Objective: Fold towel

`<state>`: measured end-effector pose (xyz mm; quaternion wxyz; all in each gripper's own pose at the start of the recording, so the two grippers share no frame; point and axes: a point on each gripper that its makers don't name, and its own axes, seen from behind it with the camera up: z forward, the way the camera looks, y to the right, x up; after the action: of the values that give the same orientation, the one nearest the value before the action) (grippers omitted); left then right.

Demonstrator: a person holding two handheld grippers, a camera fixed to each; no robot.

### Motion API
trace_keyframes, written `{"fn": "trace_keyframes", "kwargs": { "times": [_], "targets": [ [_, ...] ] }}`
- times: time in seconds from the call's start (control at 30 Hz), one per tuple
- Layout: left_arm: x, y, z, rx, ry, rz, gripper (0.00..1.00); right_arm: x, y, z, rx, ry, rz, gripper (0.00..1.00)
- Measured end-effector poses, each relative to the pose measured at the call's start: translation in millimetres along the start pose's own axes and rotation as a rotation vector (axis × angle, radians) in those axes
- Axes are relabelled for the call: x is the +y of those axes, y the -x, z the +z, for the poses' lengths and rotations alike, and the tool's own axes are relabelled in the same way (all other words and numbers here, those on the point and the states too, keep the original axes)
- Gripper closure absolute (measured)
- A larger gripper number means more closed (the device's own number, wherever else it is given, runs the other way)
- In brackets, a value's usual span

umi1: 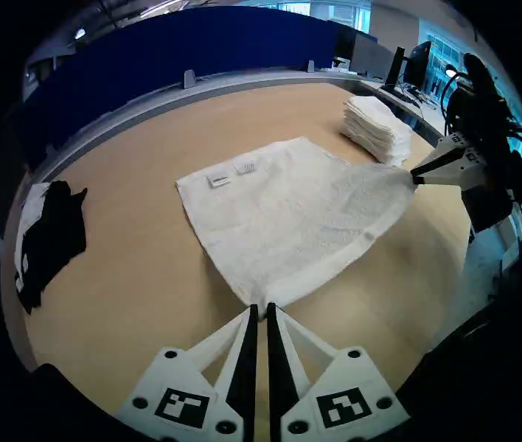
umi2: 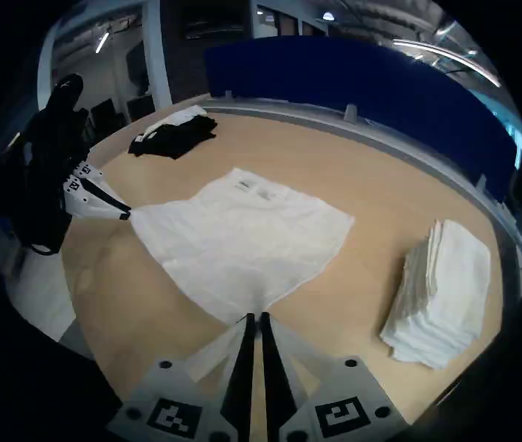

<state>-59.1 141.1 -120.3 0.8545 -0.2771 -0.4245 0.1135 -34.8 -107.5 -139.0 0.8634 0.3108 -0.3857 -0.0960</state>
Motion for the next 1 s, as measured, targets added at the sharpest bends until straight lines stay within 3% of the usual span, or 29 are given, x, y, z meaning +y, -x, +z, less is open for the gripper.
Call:
{"fn": "trace_keyframes", "kwargs": {
  "times": [0.27, 0.47, 0.77, 1.0],
  "targets": [
    [13.3, -4.5, -25.7, 0.003, 0.011, -0.025, 0.92, -9.2, -10.1, -23.8, 0.012, -0.006, 0.001, 0.93],
    [18.2, -9.5, -36.1, 0.013, 0.014, -0.037, 0.92, -10.8, -16.8, -35.8, 0.022, -0.008, 0.009, 0.93],
    [10.9, -19.3, -37.4, 0.026, 0.008, -0.062, 0.92, -4.9, -24.3, -33.3, 0.028, -0.006, 0.01, 0.93],
    [-1.7, -35.3, -28.1, 0.033, -0.001, -0.083, 0.92, 8.1, -35.8, -23.8, 0.032, 0.001, 0.006, 0.93]
  ]
}}
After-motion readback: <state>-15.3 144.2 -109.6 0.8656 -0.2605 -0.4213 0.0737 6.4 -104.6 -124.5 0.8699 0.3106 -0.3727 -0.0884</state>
